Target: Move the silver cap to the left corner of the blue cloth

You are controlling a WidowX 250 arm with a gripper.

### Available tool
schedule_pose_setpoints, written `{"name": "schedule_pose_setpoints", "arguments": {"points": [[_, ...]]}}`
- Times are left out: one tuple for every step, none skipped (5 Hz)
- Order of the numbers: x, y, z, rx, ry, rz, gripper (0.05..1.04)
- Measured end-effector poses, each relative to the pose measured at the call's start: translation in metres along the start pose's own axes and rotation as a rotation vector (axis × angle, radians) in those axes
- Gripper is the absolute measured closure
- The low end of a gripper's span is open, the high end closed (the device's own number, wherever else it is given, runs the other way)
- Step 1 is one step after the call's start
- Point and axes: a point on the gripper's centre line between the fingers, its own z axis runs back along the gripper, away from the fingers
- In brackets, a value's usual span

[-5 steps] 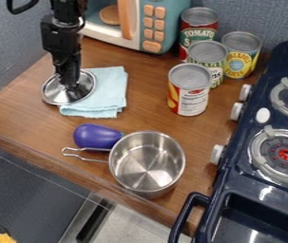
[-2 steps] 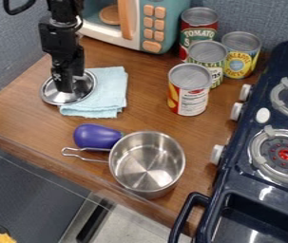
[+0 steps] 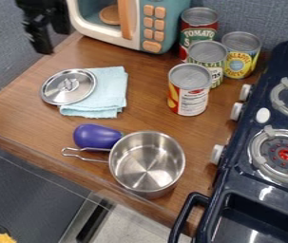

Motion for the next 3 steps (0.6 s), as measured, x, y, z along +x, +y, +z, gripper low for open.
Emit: {"name": "schedule_pose_setpoints", "arguments": {"points": [[0.005,0.009,0.015,0.039,-0.01,-0.201,0.083],[0.011,0.004,0.022,0.196,-0.069,-0.479,0.083],[-0.004,-0.005,0.005,0.309,-0.048,-0.768,0.083]]}}
